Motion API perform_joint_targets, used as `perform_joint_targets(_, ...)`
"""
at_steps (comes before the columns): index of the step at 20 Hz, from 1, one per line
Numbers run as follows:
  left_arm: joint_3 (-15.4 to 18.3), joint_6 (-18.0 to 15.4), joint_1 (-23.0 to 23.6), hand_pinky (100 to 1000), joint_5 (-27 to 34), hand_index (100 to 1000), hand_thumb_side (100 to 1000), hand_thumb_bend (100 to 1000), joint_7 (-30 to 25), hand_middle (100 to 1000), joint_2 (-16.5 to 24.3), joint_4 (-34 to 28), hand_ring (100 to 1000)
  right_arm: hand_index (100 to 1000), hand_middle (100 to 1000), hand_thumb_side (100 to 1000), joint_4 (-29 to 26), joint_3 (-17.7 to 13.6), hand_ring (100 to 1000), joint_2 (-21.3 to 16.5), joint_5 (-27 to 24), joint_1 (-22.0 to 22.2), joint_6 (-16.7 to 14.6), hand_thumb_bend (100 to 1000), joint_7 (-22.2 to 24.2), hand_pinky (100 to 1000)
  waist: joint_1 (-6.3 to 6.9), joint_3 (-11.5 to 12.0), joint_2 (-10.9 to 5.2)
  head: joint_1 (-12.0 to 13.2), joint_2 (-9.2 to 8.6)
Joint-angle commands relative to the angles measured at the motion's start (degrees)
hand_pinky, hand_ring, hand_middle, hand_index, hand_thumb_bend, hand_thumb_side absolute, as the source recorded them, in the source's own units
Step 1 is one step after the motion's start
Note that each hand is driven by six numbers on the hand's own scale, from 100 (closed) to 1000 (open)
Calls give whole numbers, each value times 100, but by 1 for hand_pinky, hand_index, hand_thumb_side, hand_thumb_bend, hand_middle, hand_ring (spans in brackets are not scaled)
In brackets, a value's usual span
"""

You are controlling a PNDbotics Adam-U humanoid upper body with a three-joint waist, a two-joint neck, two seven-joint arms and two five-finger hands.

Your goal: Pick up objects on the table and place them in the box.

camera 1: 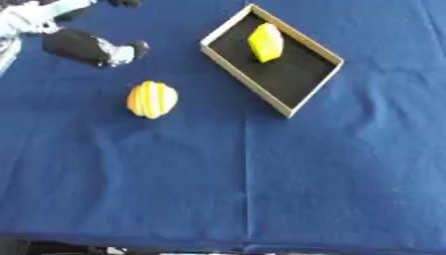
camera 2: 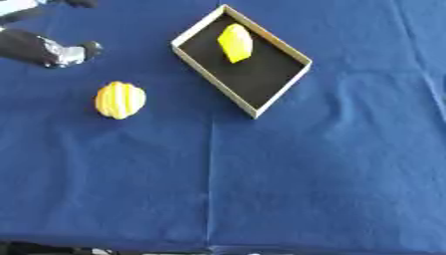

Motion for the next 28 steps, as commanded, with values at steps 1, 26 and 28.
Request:
perform_joint_targets(1,-45,-53,-16,931,-70,914,625,382,-233,833,304,84,895,784,726,817,-95,-46,828,-160,35,-64,4,100,-25,819,4,-10,-126,38,14)
perform_joint_targets(26,-446,-592,-148,953,-644,925,331,400,-905,860,-383,1176,915,782,725,825,-95,-34,829,-31,-10,-45,62,100,-36,820,8,-103,-93,151,56)
perform_joint_targets(28,-459,-639,-204,954,-653,925,320,393,-879,859,-505,1312,914,781,725,827,-95,-33,830,-23,-15,-48,62,100,-35,821,12,-113,-87,153,52)
